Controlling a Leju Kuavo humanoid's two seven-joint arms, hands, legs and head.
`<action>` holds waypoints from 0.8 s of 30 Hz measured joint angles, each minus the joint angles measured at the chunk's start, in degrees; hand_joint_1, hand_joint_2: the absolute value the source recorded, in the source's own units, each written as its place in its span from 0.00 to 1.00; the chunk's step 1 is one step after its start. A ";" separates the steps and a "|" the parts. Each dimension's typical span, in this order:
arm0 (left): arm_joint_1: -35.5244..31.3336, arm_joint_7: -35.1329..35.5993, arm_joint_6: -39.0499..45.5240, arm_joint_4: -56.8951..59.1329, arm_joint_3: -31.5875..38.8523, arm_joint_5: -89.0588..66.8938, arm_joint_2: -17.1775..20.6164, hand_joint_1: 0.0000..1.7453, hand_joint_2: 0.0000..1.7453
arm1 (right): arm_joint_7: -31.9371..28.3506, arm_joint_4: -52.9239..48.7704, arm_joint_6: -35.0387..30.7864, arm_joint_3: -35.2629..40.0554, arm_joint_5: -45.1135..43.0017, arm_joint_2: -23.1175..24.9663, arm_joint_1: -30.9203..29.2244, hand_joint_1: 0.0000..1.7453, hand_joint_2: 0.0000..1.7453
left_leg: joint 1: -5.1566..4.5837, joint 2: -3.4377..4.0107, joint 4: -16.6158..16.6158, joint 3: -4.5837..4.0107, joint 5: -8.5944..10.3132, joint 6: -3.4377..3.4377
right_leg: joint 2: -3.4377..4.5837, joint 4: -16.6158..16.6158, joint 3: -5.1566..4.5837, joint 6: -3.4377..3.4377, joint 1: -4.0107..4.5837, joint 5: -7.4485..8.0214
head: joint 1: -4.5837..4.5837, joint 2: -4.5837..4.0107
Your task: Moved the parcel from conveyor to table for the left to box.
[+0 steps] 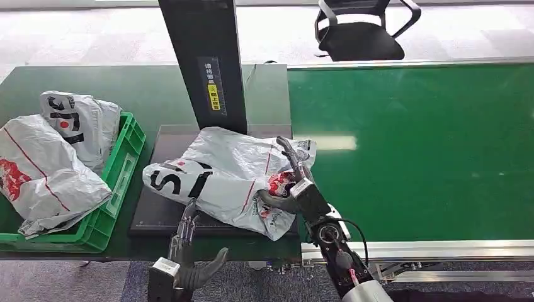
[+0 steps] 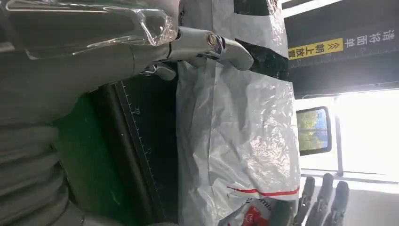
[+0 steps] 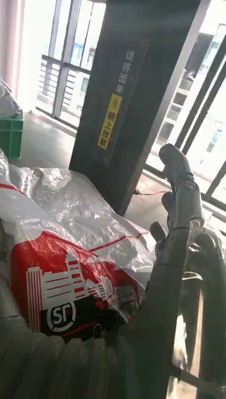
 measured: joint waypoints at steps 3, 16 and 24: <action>0.00 0.00 0.00 0.00 0.00 0.00 -0.02 0.00 1.00 | 0.00 -0.11 0.00 0.00 -0.02 0.00 0.03 0.00 1.00 | 0.00 0.00 0.00 0.00 0.00 0.00 | 0.00 0.00 0.00 0.00 0.00 0.00 | 0.00 0.00; 0.00 -0.02 0.00 0.00 0.00 0.00 0.00 0.00 1.00 | 0.00 -1.99 0.02 -0.37 -0.17 0.00 0.61 0.00 1.00 | 0.00 0.00 0.00 0.00 0.00 0.00 | 0.00 0.00 -0.01 0.00 0.00 0.00 | 0.00 0.00; -0.23 -0.09 -0.09 0.42 0.00 0.00 0.00 0.00 1.00 | 0.00 -4.18 -0.68 -0.37 -1.11 -0.02 2.55 0.00 1.00 | 0.00 0.00 0.00 0.00 0.00 0.00 | 0.00 0.00 -0.01 0.00 0.00 0.00 | 0.00 0.00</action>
